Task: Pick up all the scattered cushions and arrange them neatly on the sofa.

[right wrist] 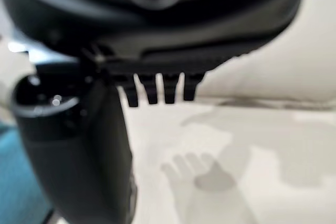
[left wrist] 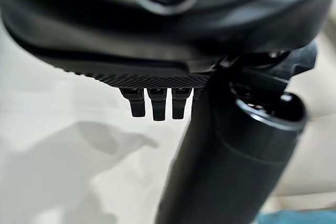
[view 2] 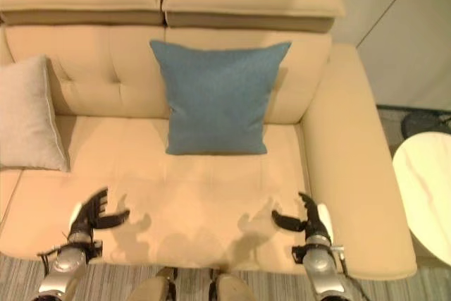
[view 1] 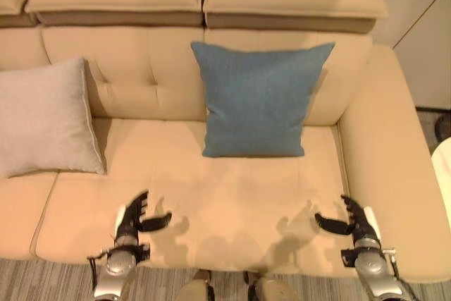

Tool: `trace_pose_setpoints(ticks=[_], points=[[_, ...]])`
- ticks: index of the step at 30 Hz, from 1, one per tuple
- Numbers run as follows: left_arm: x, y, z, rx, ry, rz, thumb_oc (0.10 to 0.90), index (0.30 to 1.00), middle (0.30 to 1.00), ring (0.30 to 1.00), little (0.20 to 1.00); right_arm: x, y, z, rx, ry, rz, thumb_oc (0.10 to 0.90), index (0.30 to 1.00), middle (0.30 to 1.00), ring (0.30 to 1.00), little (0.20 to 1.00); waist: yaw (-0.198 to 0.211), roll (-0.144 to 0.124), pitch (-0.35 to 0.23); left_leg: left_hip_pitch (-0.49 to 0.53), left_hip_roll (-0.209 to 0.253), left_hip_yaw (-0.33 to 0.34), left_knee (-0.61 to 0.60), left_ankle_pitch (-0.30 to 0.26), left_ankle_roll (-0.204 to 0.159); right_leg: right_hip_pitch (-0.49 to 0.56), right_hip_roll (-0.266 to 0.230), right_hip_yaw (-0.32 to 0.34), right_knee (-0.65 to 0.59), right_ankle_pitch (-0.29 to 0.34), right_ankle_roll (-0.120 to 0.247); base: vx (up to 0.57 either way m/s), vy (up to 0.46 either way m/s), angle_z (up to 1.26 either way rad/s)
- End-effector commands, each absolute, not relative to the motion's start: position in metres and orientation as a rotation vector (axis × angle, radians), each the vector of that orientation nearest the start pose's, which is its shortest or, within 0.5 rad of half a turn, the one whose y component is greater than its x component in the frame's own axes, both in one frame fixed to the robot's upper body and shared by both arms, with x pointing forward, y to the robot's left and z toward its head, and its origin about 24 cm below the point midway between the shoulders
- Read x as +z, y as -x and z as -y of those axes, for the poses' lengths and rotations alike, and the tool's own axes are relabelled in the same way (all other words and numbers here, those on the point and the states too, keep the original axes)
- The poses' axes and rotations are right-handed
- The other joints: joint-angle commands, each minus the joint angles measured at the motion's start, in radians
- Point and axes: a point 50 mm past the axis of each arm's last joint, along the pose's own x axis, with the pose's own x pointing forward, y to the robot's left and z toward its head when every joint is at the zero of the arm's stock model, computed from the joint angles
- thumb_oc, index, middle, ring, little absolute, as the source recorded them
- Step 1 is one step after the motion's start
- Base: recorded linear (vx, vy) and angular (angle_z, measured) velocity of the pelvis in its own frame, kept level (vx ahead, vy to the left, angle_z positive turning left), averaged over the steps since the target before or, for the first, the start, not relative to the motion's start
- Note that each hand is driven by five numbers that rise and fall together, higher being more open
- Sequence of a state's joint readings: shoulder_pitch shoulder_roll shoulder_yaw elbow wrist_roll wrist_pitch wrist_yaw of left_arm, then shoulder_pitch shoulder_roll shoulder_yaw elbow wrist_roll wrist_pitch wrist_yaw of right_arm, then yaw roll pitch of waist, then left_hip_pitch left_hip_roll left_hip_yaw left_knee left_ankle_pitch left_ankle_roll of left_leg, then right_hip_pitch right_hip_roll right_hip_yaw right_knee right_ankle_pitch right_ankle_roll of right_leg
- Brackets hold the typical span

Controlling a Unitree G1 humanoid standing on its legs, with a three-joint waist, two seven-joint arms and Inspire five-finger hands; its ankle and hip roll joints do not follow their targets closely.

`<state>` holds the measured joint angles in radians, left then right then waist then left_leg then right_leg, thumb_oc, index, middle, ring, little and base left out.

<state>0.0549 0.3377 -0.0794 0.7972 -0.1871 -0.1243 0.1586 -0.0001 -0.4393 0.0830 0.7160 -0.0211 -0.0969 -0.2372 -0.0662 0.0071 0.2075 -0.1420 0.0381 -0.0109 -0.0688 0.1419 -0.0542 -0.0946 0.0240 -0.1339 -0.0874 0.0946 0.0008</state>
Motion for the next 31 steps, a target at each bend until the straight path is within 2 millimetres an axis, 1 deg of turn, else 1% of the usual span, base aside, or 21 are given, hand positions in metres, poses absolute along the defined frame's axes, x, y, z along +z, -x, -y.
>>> trace_pose_setpoints(ticks=[1,2,4,5,6,7,9,10,11,13,16,18,19,21,22,24,26,27,28,29,31], points=[[-0.101,-0.166,-0.273,0.238,-0.346,-0.712,0.800,0.900,0.900,0.900,0.900,-0.061,-0.205,0.288,-0.259,0.549,-0.507,0.800,0.900,0.900,0.900,0.900,0.000,-0.097,-0.073,0.018,-0.061,0.067,0.220,-0.252,-0.004,-0.041,-0.104,-0.001,0.012,-0.041,0.111,-0.18,0.053,0.27],[-0.102,-0.166,-0.273,0.238,-0.346,-0.712,0.800,0.900,0.900,0.900,0.900,-0.060,-0.205,0.288,-0.259,0.550,-0.506,0.800,0.900,0.900,0.900,0.900,0.000,-0.095,-0.072,0.017,-0.060,0.067,0.225,-0.256,-0.004,-0.039,-0.103,-0.001,0.012,-0.041,0.111,-0.11,0.059,0.24],[-0.115,-0.151,-0.271,0.220,-0.381,-0.802,0.800,0.900,0.900,0.900,0.900,-0.071,-0.198,0.288,-0.248,0.548,-0.566,0.800,0.900,0.900,0.900,0.900,-0.010,-0.090,-0.076,0.057,-0.063,0.064,0.266,-0.308,-0.004,-0.047,-0.109,-0.002,0.011,-0.031,0.112,-0.11,0.099,0.19],[-0.120,-0.145,-0.269,0.214,-0.384,-0.840,0.800,0.900,0.900,0.900,0.900,-0.075,-0.195,0.286,-0.242,0.539,-0.589,0.800,0.900,0.900,0.900,0.900,-0.015,-0.086,-0.080,0.082,-0.062,0.058,0.280,-0.317,-0.006,-0.052,-0.111,-0.004,0.012,-0.024,0.112,-0.18,0.181,0.10],[-0.127,-0.137,-0.266,0.212,-0.370,-0.884,0.800,0.900,0.900,0.900,0.900,-0.083,-0.190,0.283,-0.228,0.529,-0.632,0.800,0.900,0.900,0.900,0.900,-0.025,-0.079,-0.087,0.126,-0.061,0.041,0.282,-0.325,-0.012,-0.070,-0.111,-0.007,0.016,-0.008,0.115,-0.23,0.260,0.16],[-0.131,-0.134,-0.260,0.200,-0.367,-0.903,0.800,0.900,0.900,0.900,0.900,-0.090,-0.186,0.281,-0.222,0.524,-0.671,0.800,0.900,0.900,0.900,0.900,-0.034,-0.068,-0.087,0.166,-0.071,0.022,0.234,-0.352,-0.002,-0.091,-0.108,-0.008,0.022,0.009,0.121,-0.28,0.278,0.17],[-0.132,-0.134,-0.259,0.200,-0.363,-0.908,0.800,0.900,0.900,0.900,0.900,-0.093,-0.185,0.281,-0.224,0.536,-0.693,0.800,0.900,0.900,0.900,0.900,-0.036,-0.067,-0.083,0.174,-0.080,0.017,0.205,-0.353,0.005,-0.107,-0.110,-0.006,0.025,0.023,0.128,-0.21,0.190,0.16],[-0.134,-0.134,-0.257,0.185,-0.377,-0.917,0.800,0.900,0.900,0.900,0.900,-0.100,-0.182,0.276,-0.208,0.547,-0.737,0.800,0.900,0.900,0.900,0.900,-0.040,-0.071,-0.081,0.183,-0.099,0.014,0.159,-0.350,0.019,-0.139,-0.116,0.000,0.029,0.053,0.148,-0.15,0.141,0.13],[-0.134,-0.134,-0.257,0.186,-0.377,-0.917,0.800,0.900,0.900,0.900,0.900,-0.100,-0.182,0.276,-0.208,0.547,-0.737,0.800,0.900,0.900,0.900,0.900,-0.039,-0.071,-0.081,0.184,-0.099,0.015,0.158,-0.349,0.020,-0.140,-0.116,0.001,0.029,0.053,0.148,-0.22,0.196,0.05],[-0.134,-0.136,-0.256,0.178,-0.394,-0.921,0.800,0.900,0.900,0.900,0.900,-0.107,-0.178,0.273,-0.187,0.567,-0.785,0.800,0.900,0.900,0.900,0.900,-0.030,-0.080,-0.075,0.174,-0.121,0.010,0.141,-0.338,0.032,-0.160,-0.122,-0.002,0.024,0.063,0.165,-0.19,0.148,-0.09],[-0.135,-0.134,-0.258,0.187,-0.394,-0.938,0.800,0.900,0.900,0.900,0.900,-0.117,-0.173,0.263,-0.145,0.581,-0.847,0.800,0.900,0.900,0.900,0.900,-0.001,-0.094,-0.057,0.182,-0.136,0.013,0.107,-0.307,0.052,-0.176,-0.134,-0.031,0.045,0.051,0.182,-0.27,0.165,-0.49],[-0.136,-0.132,-0.260,0.197,-0.395,-0.949,0.800,0.900,0.900,0.900,0.900,-0.121,-0.171,0.260,-0.140,0.578,-0.876,0.800,0.900,0.900,0.900,0.900,0.008,-0.093,-0.041,0.179,-0.134,0.020,0.103,-0.288,0.061,-0.188,-0.148,-0.061,0.086,0.041,0.192,-0.24,0.073,-0.60],[-0.137,-0.130,-0.261,0.192,-0.408,-0.961,0.800,0.900,0.900,0.900,0.900,-0.123,-0.169,0.258,-0.136,0.578,-0.892,0.800,0.900,0.900,0.900,0.900,0.012,-0.090,-0.037,0.171,-0.132,0.023,0.099,-0.276,0.067,-0.185,-0.153,-0.063,0.115,0.024,0.193,-0.24,0.051,-0.50],[-0.138,-0.127,-0.263,0.182,-0.429,-0.984,0.800,0.900,0.900,0.900,0.900,-0.126,-0.166,0.256,-0.128,0.575,-0.918,0.800,0.900,0.900,0.900,0.900,0.020,-0.082,-0.029,0.161,-0.128,0.025,0.101,-0.264,0.074,-0.162,-0.156,-0.040,0.183,-0.011,0.177,-0.22,0.042,-0.13],[-0.139,-0.126,-0.263,0.171,-0.441,-0.999,0.800,0.900,0.900,0.900,0.900,-0.128,-0.163,0.256,-0.130,0.570,-0.932,0.800,0.900,0.900,0.900,0.900,0.023,-0.076,-0.029,0.155,-0.123,0.024,0.097,-0.256,0.079,-0.153,-0.153,-0.014,0.237,-0.034,0.169,-0.19,0.030,-0.01],[-0.141,-0.121,-0.262,0.163,-0.448,-1.023,0.800,0.900,0.900,0.900,0.900,-0.131,-0.159,0.254,-0.127,0.560,-0.948,0.800,0.900,0.900,0.900,0.900,0.029,-0.065,-0.039,0.140,-0.114,0.023,0.090,-0.240,0.084,-0.135,-0.147,0.029,0.316,-0.067,0.154,-0.16,0.007,-0.04],[-0.142,-0.118,-0.263,0.160,-0.458,-1.041,0.800,0.900,0.900,0.900,0.900,-0.133,-0.154,0.254,-0.135,0.545,-0.970,0.800,0.900,0.900,0.900,0.900,0.036,-0.060,-0.057,0.130,-0.104,0.019,0.082,-0.230,0.084,-0.100,-0.138,0.074,0.351,-0.095,0.150,-0.10,-0.050,-0.03],[-0.143,-0.118,-0.263,0.157,-0.461,-1.042,0.800,0.900,0.900,0.900,0.900,-0.134,-0.153,0.254,-0.139,0.542,-0.975,0.800,0.900,0.900,0.900,0.900,0.043,-0.064,-0.069,0.116,-0.104,0.021,0.087,-0.227,0.079,-0.067,-0.139,0.088,0.327,-0.099,0.152,-0.04,-0.099,-0.07],[-0.143,-0.117,-0.262,0.153,-0.464,-1.043,0.800,0.900,0.900,0.900,0.900,-0.136,-0.149,0.253,-0.130,0.539,-0.991,0.800,0.900,0.900,0.900,0.900,0.049,-0.073,-0.081,0.116,-0.109,0.022,0.087,-0.227,0.075,-0.025,-0.141,0.090,0.276,-0.103,0.146,0.00,-0.124,-0.05],[-0.144,-0.117,-0.261,0.152,-0.467,-1.044,0.800,0.900,0.900,0.900,0.900,-0.136,-0.149,0.252,-0.126,0.548,-0.990,0.800,0.900,0.900,0.900,0.900,0.052,-0.079,-0.095,0.112,-0.106,0.025,0.082,-0.225,0.070,-0.007,-0.140,0.086,0.236,-0.109,0.152,0.04,-0.110,-0.07],[-0.145,-0.115,-0.258,0.146,-0.457,-1.047,0.800,0.900,0.900,0.900,0.900,-0.138,-0.146,0.252,-0.113,0.558,-1.002,0.800,0.900,0.900,0.900,0.900,0.052,-0.079,-0.114,0.114,-0.098,0.030,0.078,-0.221,0.066,0.004,-0.125,0.094,0.198,-0.106,0.150,0.03,-0.095,-0.16]])
